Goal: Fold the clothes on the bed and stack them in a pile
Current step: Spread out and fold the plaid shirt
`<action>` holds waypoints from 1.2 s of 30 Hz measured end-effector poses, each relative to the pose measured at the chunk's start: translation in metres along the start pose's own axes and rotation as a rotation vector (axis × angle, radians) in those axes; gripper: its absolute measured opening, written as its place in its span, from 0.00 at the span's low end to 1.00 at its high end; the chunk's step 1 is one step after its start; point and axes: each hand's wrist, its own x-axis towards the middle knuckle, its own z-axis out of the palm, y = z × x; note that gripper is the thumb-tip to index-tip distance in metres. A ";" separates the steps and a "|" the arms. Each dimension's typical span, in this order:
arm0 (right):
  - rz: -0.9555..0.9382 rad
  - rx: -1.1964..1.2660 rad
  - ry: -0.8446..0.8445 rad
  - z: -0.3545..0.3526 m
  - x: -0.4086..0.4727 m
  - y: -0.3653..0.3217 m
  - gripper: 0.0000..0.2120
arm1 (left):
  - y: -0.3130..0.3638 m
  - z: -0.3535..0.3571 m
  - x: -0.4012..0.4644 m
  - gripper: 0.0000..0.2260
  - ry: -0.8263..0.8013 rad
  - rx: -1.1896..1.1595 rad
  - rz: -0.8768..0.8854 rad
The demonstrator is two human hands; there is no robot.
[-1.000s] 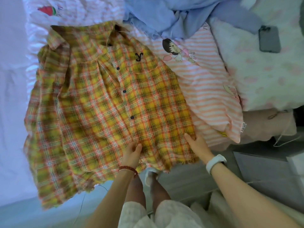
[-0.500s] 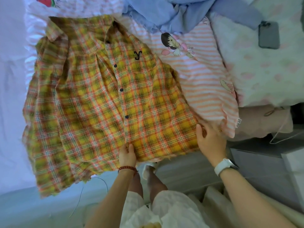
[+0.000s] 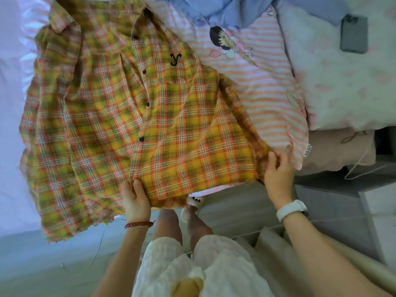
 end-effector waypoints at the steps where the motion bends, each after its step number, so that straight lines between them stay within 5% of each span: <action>1: 0.027 -0.033 0.055 -0.001 0.002 0.002 0.11 | -0.005 0.000 0.002 0.11 -0.007 0.031 -0.029; 3: 0.113 -0.126 0.060 0.001 0.009 0.007 0.12 | -0.021 0.002 0.010 0.06 -0.155 0.134 -0.133; 6: 0.136 -0.299 -0.082 0.009 0.014 0.013 0.13 | -0.041 0.007 0.017 0.13 -0.396 0.328 -0.237; 11: -0.140 -0.334 -0.196 0.037 0.001 -0.004 0.17 | -0.041 0.005 0.013 0.09 -0.300 0.168 -0.125; 16: 0.158 -0.367 -0.364 0.063 0.000 -0.012 0.20 | -0.052 -0.002 0.006 0.03 -0.375 0.427 -0.107; 21: 0.131 -0.509 -0.281 0.058 0.002 -0.016 0.20 | -0.037 -0.011 0.023 0.02 -0.261 0.384 -0.086; 29: -0.291 -0.487 -0.262 0.101 0.022 -0.094 0.23 | 0.056 0.005 0.116 0.11 -0.242 0.204 0.065; 36: -0.442 -0.488 -0.329 0.173 0.079 -0.177 0.20 | 0.159 0.043 0.245 0.15 -0.258 0.101 0.176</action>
